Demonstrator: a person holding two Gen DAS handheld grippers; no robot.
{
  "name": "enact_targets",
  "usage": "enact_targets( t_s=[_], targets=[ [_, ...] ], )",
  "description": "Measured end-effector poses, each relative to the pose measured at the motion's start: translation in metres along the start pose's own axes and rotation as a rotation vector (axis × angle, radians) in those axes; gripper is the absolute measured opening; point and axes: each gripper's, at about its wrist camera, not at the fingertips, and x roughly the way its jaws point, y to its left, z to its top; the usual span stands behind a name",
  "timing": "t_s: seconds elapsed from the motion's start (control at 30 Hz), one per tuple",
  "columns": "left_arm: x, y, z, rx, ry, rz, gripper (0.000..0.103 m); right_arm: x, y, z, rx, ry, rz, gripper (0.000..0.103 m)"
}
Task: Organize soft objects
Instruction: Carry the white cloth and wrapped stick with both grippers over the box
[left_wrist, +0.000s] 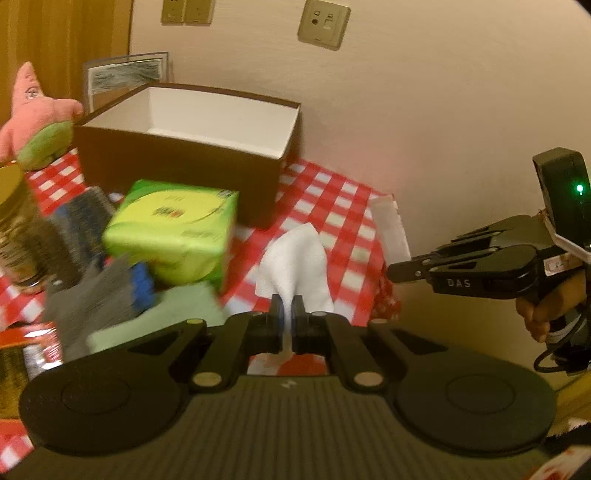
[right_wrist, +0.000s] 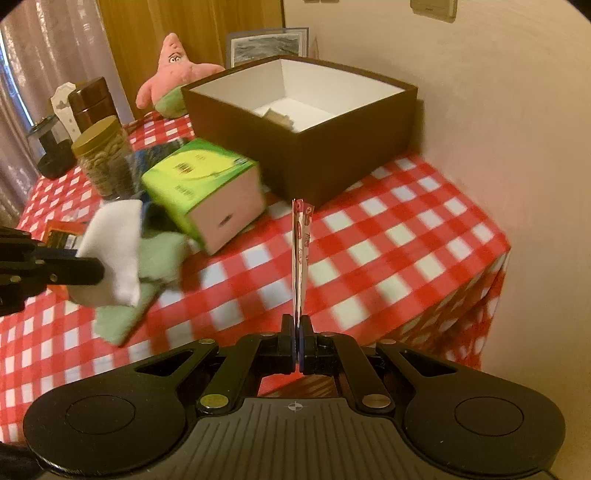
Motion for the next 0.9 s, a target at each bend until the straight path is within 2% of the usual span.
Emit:
enact_targets(
  t_s=[0.27,0.43,0.67,0.9],
  targets=[
    [0.053,-0.039,0.048,-0.06,-0.039,0.04,0.004,0.013,-0.069,0.043,-0.073,0.001,0.036,0.002],
    [0.076,-0.048,0.078,-0.099,-0.076,0.086,0.004,0.026,-0.099,0.072,-0.116,-0.011,0.062,0.002],
    [0.101,-0.048,0.125,-0.142,-0.12,0.162,0.004,0.042,-0.114,0.114,-0.163,-0.034,0.112,0.002],
    [0.122,-0.031,0.161,-0.184,-0.139,0.234,0.004,0.057,-0.118,0.166,-0.194,-0.094,0.158,0.002]
  ],
)
